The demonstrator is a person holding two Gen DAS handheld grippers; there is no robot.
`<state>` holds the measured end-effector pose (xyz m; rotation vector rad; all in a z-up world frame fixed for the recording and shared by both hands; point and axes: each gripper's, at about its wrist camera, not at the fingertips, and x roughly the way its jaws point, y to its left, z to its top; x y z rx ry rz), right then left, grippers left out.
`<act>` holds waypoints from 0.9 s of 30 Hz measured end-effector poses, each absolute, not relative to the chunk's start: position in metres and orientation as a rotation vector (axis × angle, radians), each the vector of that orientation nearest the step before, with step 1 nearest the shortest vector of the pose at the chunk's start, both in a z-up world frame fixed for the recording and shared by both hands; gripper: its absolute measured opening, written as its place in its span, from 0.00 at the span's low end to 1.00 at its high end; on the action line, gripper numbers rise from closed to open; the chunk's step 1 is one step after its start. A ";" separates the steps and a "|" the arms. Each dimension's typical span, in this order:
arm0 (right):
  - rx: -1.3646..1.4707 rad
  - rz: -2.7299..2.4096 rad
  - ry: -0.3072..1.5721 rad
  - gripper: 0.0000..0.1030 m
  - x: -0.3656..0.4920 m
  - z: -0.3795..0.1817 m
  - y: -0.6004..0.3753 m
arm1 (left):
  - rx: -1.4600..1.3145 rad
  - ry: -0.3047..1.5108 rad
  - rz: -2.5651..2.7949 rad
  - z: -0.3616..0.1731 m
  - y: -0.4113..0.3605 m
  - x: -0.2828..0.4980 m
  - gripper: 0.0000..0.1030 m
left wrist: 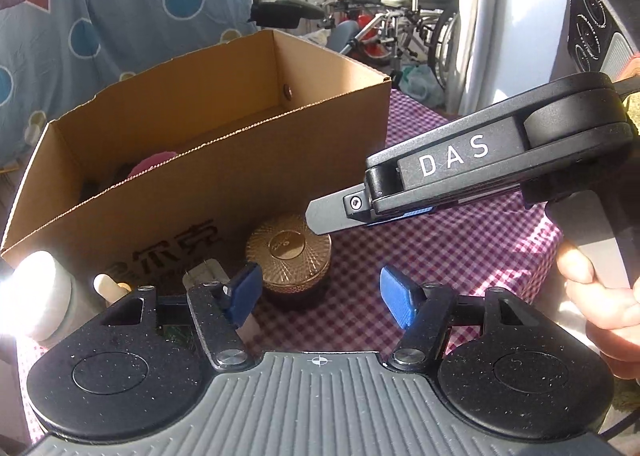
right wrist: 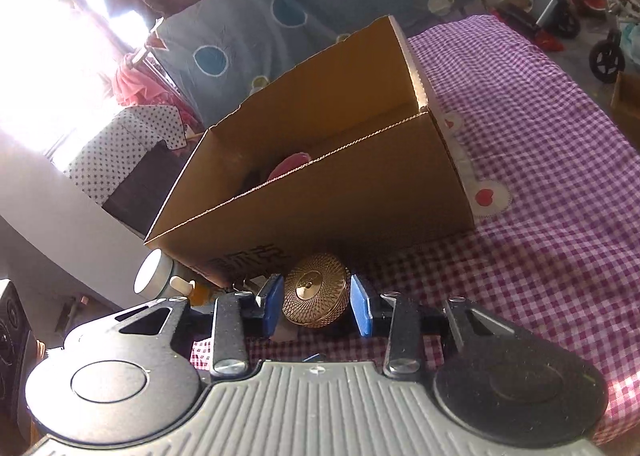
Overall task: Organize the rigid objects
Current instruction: 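Move the right tool to the gold-patterned jar and grasp it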
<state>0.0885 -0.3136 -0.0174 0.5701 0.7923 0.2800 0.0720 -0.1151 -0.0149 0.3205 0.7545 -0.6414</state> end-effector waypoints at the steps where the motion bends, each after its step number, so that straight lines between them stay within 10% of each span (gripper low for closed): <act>1: 0.574 0.286 0.801 0.36 0.093 -0.020 -0.313 | 0.321 0.763 -0.638 -0.016 -0.116 0.074 0.64; 27: 0.651 0.343 0.892 0.36 0.133 -0.040 -0.319 | 0.387 0.838 -0.568 -0.019 -0.133 0.089 0.75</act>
